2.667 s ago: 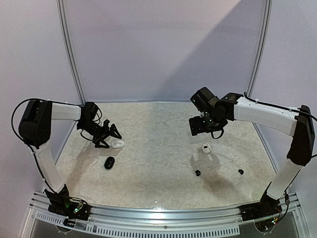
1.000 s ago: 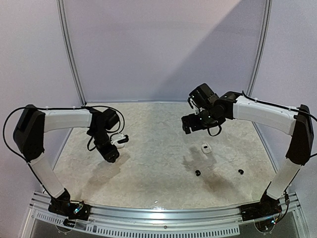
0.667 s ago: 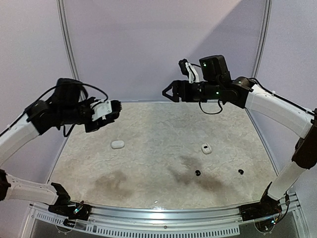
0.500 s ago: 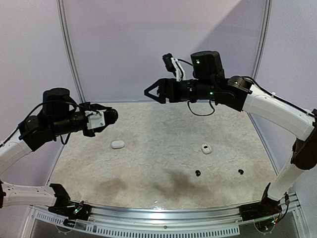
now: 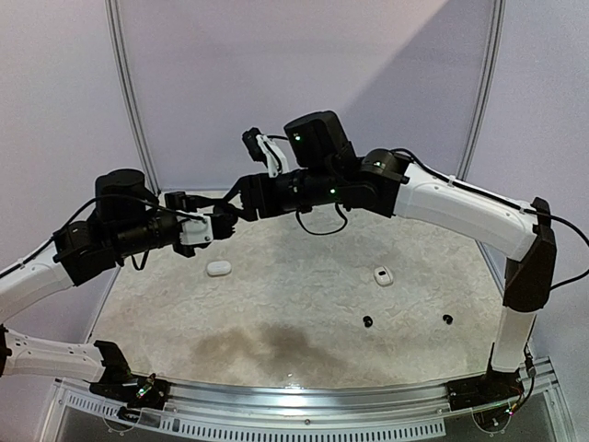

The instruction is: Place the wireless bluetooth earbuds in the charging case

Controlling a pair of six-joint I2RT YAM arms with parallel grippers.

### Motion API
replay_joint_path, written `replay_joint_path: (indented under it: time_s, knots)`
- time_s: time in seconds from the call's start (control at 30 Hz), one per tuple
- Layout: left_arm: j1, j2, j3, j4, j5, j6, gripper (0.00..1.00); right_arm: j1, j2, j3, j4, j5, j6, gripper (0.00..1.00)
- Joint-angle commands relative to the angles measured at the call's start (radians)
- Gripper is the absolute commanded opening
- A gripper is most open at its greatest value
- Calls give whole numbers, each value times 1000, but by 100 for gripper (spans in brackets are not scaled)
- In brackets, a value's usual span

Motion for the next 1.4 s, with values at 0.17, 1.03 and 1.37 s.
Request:
replay_joint_path:
  time_s: [0.17,1.03,1.37]
  knots:
    - [-18,69,47,58,25,-115,0,3,103,97,-123,41,44,44]
    - [258,24,-71,269,654,-1367,95,-159,-226,-221,74,-45,-427,0]
    - [271,187,-128,862,922,-1465,78,-161,-307,-288,308,-319,-451,0]
